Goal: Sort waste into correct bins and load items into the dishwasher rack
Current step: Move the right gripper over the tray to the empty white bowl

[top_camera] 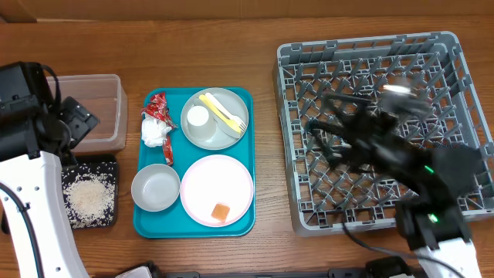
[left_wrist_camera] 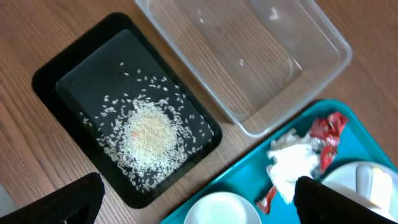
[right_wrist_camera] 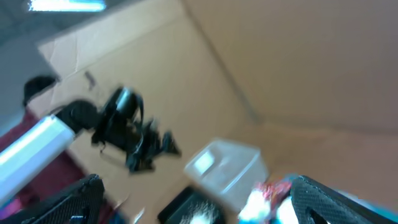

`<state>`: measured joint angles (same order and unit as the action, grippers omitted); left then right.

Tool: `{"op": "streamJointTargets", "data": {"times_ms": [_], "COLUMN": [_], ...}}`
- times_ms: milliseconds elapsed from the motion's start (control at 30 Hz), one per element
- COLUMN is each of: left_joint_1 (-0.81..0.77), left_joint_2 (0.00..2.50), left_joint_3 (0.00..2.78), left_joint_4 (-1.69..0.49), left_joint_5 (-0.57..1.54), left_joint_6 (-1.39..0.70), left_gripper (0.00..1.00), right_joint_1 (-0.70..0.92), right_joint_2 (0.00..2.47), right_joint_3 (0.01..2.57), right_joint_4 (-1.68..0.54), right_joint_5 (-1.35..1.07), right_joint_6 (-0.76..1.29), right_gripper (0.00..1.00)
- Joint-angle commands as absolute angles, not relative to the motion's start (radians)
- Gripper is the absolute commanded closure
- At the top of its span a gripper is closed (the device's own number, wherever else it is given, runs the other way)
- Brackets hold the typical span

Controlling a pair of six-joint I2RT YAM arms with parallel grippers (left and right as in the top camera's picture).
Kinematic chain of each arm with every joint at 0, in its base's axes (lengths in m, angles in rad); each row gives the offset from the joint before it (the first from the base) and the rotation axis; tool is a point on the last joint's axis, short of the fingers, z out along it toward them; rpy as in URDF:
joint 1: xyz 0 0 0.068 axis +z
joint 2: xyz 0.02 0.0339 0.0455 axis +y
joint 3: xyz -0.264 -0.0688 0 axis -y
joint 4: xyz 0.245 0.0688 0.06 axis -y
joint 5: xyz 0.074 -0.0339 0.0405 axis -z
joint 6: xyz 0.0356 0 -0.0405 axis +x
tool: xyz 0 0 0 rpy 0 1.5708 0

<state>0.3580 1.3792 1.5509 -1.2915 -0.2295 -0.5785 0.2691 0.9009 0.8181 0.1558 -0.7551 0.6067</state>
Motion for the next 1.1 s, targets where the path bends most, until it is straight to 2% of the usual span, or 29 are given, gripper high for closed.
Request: {"op": "streamJointTargets", "data": {"times_ms": [0, 133, 200, 367, 633, 1067], "left_joint_1": [0.432, 0.55, 0.595, 0.642, 0.64, 0.64], "left_joint_2": [1.381, 1.39, 1.393, 1.394, 1.394, 1.394], "left_joint_3": [1.56, 1.56, 1.56, 1.56, 1.56, 1.56], "left_joint_4": [-1.291, -1.312, -1.328, -1.333, -1.332, -1.332], "left_joint_5": [-0.198, -0.181, -0.183, -0.183, -0.183, -0.183], "left_joint_6": [-0.607, -0.606, -0.606, -0.606, -0.606, -0.606], "left_gripper": [0.0, 0.0, 0.0, 0.0, 0.0, 0.0], "right_joint_1": [0.436, 0.664, 0.743, 0.875, 0.976, 1.063], "right_joint_2": [0.973, 1.105, 1.178, 1.374, 1.631, 1.817], "right_joint_3": [0.892, 0.969, 0.995, 1.053, 1.145, 1.154], "right_joint_4": [0.076, -0.091, -0.111, -0.115, -0.145, -0.121], "right_joint_5": [-0.566, -0.212, -0.129, -0.086, -0.051, -0.052], "right_joint_6": [0.465, 0.389, 0.389, 0.398, 0.429, 0.41], "right_gripper": [0.0, 0.0, 0.0, 0.0, 0.0, 0.0]}}
